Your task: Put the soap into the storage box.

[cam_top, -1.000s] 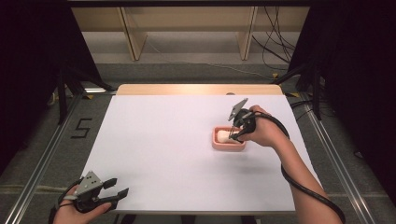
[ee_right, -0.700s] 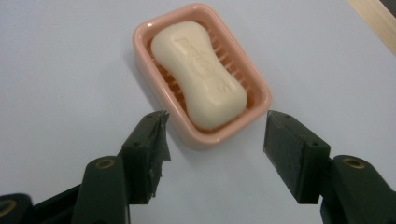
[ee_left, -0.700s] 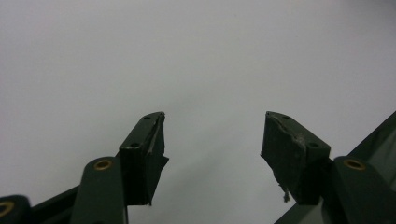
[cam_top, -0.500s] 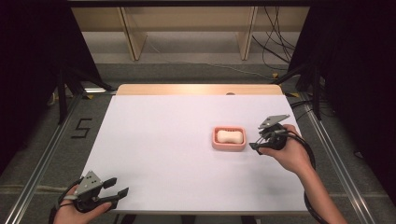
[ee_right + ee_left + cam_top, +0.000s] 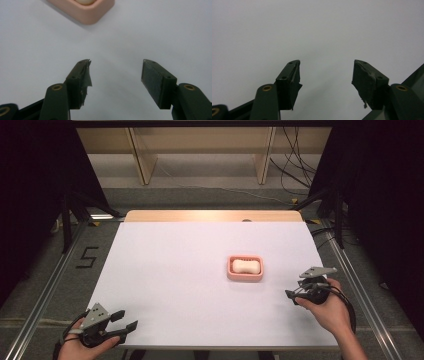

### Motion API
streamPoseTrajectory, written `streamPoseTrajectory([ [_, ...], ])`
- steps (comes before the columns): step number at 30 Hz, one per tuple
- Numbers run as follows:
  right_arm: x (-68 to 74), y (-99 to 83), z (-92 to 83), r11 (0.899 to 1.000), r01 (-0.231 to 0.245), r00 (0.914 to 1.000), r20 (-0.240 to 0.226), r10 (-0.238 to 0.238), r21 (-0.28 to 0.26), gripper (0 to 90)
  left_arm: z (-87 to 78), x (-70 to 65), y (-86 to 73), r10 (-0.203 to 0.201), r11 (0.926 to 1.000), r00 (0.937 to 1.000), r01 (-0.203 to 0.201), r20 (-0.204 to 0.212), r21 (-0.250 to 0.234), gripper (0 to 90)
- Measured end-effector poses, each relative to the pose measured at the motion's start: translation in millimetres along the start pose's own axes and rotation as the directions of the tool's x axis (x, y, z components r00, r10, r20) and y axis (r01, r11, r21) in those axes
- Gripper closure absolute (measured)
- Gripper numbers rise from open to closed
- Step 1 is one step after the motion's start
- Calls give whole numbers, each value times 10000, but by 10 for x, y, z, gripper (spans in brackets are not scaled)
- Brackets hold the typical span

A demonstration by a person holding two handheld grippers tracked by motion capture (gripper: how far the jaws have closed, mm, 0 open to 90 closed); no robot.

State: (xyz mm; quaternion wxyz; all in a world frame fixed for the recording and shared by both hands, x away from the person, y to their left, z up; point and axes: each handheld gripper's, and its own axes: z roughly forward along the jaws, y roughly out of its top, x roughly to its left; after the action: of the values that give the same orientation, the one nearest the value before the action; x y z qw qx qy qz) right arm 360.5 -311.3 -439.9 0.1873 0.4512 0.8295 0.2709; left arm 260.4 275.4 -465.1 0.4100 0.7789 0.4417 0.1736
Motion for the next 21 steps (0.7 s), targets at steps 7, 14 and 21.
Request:
streamPoseTrajectory([
  [7, 41, -247, 38, 9969, -746, 9970, 186, 750, -232, 415, -3, -10, 1, -116, 9999, 9999, 116, -2, -35, 386],
  [14, 25, -322, 45, 9962, -437, 9944, 925, 506, -753, 414, -6, -12, 6, 156, 9998, 9999, -156, 48, -83, 386],
  [21, 79, -344, 70, 9965, -646, 9910, 1141, 703, -524, 412, -9, -16, 9, 155, 9998, 9999, -155, 66, -95, 386],
])
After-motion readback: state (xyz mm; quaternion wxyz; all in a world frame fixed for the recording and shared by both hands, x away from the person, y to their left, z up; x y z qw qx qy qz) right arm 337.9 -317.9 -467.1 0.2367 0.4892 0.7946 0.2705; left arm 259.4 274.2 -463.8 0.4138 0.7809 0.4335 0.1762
